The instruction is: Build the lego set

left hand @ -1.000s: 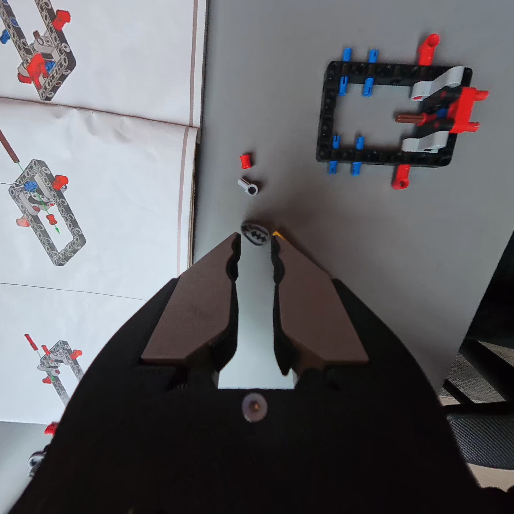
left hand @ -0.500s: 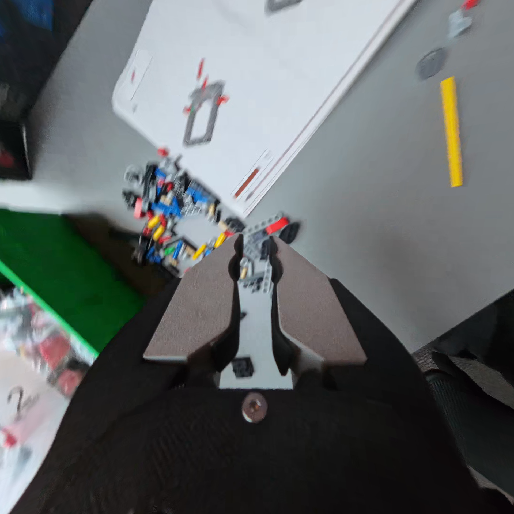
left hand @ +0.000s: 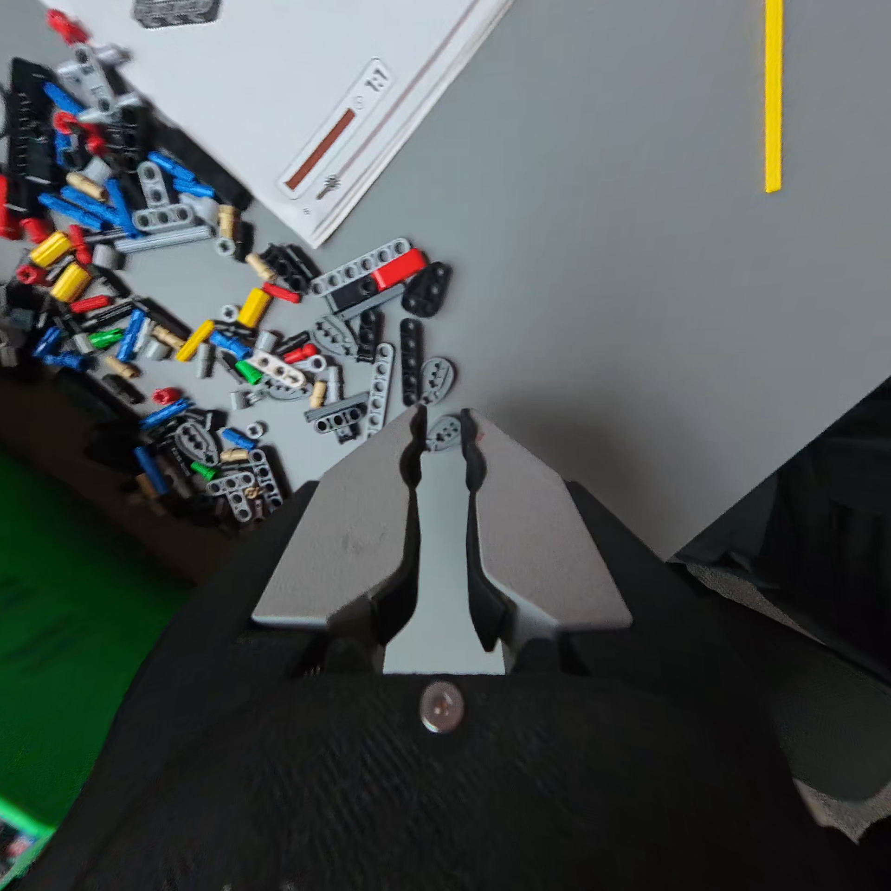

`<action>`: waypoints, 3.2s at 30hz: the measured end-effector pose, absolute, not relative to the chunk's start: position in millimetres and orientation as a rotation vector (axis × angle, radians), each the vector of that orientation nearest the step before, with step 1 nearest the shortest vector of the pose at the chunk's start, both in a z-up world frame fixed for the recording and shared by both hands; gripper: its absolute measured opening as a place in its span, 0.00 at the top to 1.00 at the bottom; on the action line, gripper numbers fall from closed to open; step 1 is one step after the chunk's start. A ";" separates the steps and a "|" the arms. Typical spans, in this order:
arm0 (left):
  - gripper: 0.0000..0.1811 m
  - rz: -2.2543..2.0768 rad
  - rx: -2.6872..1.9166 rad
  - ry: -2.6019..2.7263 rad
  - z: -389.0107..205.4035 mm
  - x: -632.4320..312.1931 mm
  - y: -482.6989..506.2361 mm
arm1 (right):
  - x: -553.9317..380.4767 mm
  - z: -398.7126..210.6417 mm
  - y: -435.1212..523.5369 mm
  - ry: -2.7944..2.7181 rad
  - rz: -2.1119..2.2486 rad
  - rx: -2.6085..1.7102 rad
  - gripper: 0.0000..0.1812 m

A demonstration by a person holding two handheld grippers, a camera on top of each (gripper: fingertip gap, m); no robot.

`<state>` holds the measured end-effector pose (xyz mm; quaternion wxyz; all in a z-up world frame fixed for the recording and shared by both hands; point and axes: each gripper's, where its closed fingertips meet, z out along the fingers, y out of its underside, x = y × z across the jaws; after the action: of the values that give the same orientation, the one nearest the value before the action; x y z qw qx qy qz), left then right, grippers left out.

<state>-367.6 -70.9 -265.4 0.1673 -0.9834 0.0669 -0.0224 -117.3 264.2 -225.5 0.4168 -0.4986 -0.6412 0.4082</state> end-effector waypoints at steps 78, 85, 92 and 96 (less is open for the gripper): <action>0.89 0.097 -2.800 0.200 -273.5 -375.4 -98.6 | -117.0 -224.8 253.8 -1.651 1.007 -1.213 1.00; 0.91 0.030 -2.817 0.235 -289.8 -367.3 -92.4 | -115.9 -223.3 257.5 -1.630 1.018 -1.226 1.00; 0.92 -0.050 -2.779 0.331 -291.1 -332.8 -68.1 | -116.5 -224.0 254.7 -1.646 1.013 -1.215 1.00; 0.91 -0.049 -2.750 0.379 -286.1 -325.2 -59.6 | -115.8 -223.5 254.6 -1.643 1.018 -1.215 1.00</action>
<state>-325.2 -59.6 -286.1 0.1816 -0.9740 0.1344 -0.0172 -115.8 254.6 -223.5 0.4160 -0.4840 -0.6544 0.4055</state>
